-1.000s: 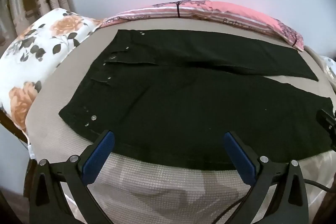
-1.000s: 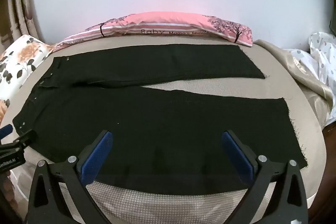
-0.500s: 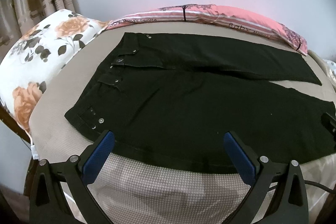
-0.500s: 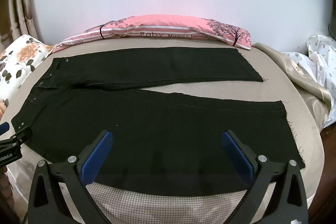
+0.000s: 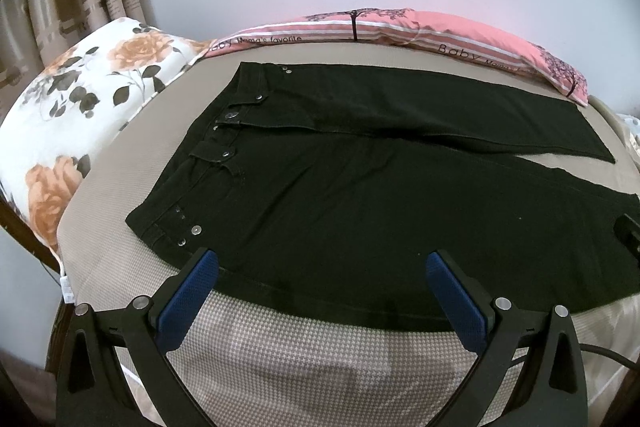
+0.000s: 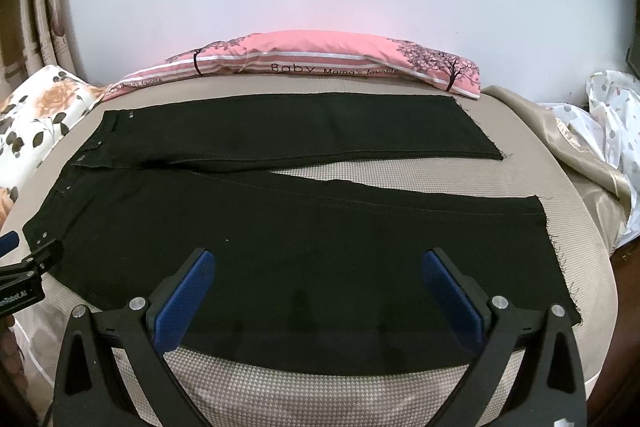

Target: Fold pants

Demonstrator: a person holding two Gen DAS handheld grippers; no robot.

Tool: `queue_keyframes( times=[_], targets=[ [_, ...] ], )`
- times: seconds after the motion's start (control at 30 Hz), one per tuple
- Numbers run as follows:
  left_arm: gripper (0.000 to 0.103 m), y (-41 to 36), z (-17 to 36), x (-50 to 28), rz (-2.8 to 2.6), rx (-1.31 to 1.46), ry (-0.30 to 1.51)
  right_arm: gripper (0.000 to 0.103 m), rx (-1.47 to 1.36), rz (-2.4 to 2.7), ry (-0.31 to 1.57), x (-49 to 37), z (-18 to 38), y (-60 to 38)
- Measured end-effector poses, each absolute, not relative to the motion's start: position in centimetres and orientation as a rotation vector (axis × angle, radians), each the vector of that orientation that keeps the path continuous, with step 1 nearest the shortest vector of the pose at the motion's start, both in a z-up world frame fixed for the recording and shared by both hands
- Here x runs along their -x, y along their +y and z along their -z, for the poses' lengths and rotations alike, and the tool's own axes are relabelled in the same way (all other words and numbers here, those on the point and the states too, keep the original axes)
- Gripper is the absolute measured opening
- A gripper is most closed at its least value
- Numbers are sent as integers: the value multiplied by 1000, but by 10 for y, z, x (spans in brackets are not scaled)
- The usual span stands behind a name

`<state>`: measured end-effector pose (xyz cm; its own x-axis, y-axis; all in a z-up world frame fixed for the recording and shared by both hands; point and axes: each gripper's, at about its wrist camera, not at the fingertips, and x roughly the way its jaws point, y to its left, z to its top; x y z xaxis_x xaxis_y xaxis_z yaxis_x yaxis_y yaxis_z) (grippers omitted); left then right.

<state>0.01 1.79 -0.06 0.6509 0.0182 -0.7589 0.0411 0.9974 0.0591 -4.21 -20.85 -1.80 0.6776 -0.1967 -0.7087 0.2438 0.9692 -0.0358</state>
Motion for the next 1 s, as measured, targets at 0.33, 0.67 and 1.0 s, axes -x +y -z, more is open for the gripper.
queue_keyframes(
  times=[0.33, 0.67, 1.0],
  targets=[
    [103, 19, 0, 1, 8, -83, 846, 103, -70, 245, 782, 42, 18, -207],
    [103, 18, 0, 2, 6, -85, 846, 103, -74, 244, 782, 42, 18, -207],
    [103, 18, 0, 2, 6, -88, 843, 103, -75, 241, 779, 42, 17, -205]
  ],
)
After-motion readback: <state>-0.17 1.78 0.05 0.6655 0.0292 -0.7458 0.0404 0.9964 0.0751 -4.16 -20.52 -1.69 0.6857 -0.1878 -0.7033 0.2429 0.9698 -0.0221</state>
